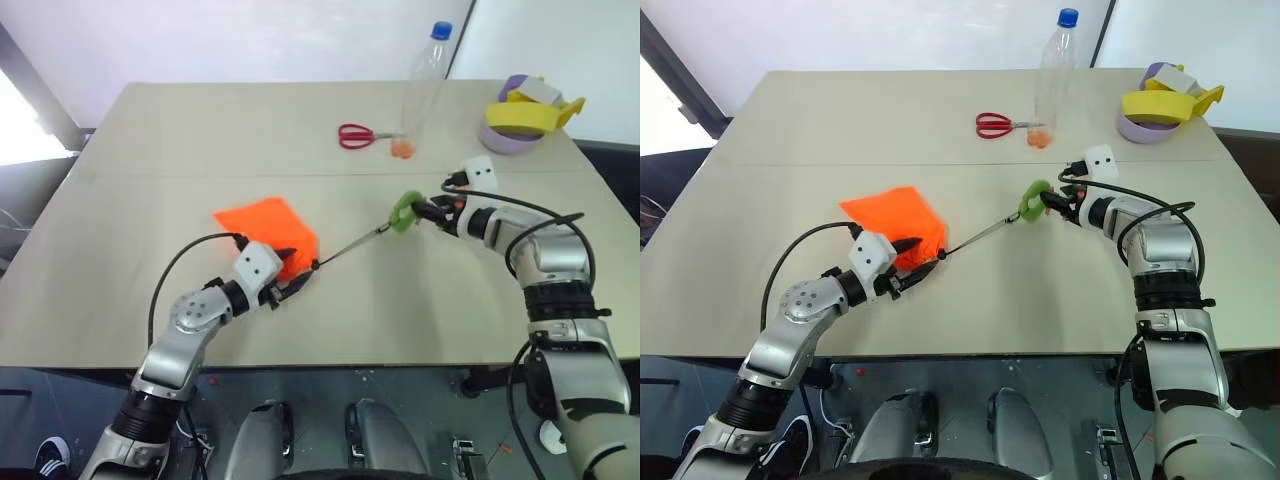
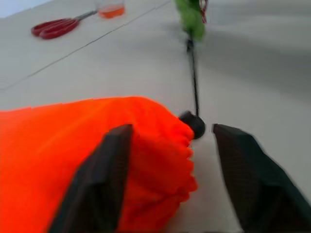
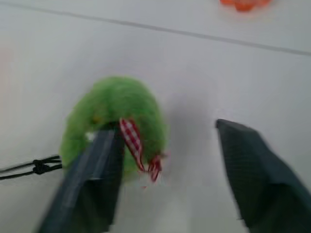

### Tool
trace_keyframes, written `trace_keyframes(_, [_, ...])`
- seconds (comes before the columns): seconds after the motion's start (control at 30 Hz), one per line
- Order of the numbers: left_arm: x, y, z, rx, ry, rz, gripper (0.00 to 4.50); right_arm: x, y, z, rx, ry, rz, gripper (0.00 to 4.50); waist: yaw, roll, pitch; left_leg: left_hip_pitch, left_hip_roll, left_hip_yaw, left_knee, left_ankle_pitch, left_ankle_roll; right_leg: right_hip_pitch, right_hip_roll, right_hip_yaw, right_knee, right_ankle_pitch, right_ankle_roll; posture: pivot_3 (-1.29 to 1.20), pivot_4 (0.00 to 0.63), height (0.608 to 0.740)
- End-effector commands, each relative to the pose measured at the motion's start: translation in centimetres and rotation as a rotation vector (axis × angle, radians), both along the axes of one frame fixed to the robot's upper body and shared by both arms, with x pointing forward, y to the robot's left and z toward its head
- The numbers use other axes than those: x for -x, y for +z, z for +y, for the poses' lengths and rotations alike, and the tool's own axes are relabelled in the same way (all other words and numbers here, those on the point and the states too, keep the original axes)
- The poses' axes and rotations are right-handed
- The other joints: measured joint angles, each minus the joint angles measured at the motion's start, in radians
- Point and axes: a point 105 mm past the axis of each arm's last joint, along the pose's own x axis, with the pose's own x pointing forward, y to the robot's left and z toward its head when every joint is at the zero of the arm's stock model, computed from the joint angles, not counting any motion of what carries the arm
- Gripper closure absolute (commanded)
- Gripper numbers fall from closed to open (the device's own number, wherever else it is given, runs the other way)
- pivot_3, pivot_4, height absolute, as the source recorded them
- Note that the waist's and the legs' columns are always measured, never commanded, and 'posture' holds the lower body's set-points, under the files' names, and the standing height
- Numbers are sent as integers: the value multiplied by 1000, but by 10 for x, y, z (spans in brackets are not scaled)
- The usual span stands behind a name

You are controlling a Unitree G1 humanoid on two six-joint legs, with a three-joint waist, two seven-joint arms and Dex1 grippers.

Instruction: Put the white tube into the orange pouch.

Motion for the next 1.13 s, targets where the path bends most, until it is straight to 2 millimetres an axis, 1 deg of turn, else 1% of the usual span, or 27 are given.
trace_keyframes(0.03, [15,28,6,111,-76,-13,30,5,25,0,-4,47,-84,44,-1,0,0,0,0,0,0,0,0,0,0,0,0,0,0,0,150,740])
trace_keyframes(0.07, [18,32,10,114,-83,-14,30,9,26,1,5,68,-95,44,0,0,0,1,0,0,0,0,0,0,0,0,1,0,0,0,150,740])
trace_keyframes(0.13, [23,41,21,143,-85,-9,30,21,28,7,-32,151,-88,44,3,0,0,1,0,0,-1,0,0,0,1,0,1,0,0,0,150,740])
trace_keyframes(0.17, [24,48,28,168,-75,-15,30,30,28,11,-18,207,-99,44,4,0,0,1,1,-1,-1,0,0,0,1,0,1,0,0,0,150,740])
trace_keyframes(0.23, [23,59,41,223,-38,-10,30,43,30,16,-7,284,-116,44,8,0,0,0,1,-1,0,0,0,0,1,0,0,0,0,0,150,740])
trace_keyframes(0.27, [21,60,48,242,-7,4,30,48,32,17,-7,305,-129,44,6,0,0,0,1,-1,0,0,0,1,1,0,0,0,0,0,150,740])
trace_keyframes(0.3, [19,61,55,248,22,9,30,52,34,16,-3,318,-140,44,6,0,0,0,1,-1,1,0,0,1,1,0,-1,0,0,0,150,740])
trace_keyframes(0.37, [22,63,68,228,49,5,30,66,34,15,18,374,-161,44,6,0,0,1,1,-1,2,0,0,2,1,0,-1,0,0,0,150,740])
trace_keyframes(0.4, [23,61,77,195,79,3,30,73,33,13,29,391,-172,44,6,0,0,1,1,-1,2,0,0,2,1,0,-1,0,0,0,150,740])
trace_keyframes(0.43, [24,56,90,163,121,15,30,82,28,9,62,412,-175,44,6,0,0,1,1,-1,2,0,0,2,1,0,-1,0,0,0,150,740])
trace_keyframes(0.47, [25,53,98,142,150,25,30,88,25,6,85,425,-176,44,8,0,0,1,1,-1,1,0,0,2,1,0,-1,0,0,0,150,740])
trace_keyframes(0.53, [28,50,111,109,179,29,30,99,22,3,111,450,-190,44,7,0,0,1,1,-1,0,0,0,2,1,0,-3,0,0,0,150,740])
trace_keyframes(0.6, [30,44,133,64,237,38,30,103,21,-13,148,414,-212,44,6,0,0,1,1,-1,0,0,0,2,1,0,-3,0,0,0,150,740])
trace_keyframes(0.7, [30,41,150,52,289,45,30,106,15,-28,210,389,-201,44,5,0,0,1,1,-1,1,0,0,2,0,0,-3,0,-1,0,150,740])
trace_keyframes(0.8, [29,35,162,43,330,58,30,107,10,-36,258,383,-191,44,7,0,0,2,1,-1,1,0,0,3,-1,0,-3,-1,-6,0,150,740])
trace_keyframes(0.93, [30,30,167,37,342,62,30,105,7,-39,257,370,-188,44,6,0,0,2,1,-1,0,0,0,2,-2,0,-3,-1,-6,0,150,740])
trace_keyframes(1.0, [28,30,173,39,373,54,30,106,8,-36,250,382,-196,44,6,0,0,2,1,-1,0,0,0,2,-2,0,-4,-1,-6,0,150,740])
trace_keyframes(1.13, [26,31,179,45,395,31,30,109,7,-31,242,408,-194,44,5,0,0,1,1,-1,-1,0,0,1,-2,0,-5,-1,-6,0,150,740])
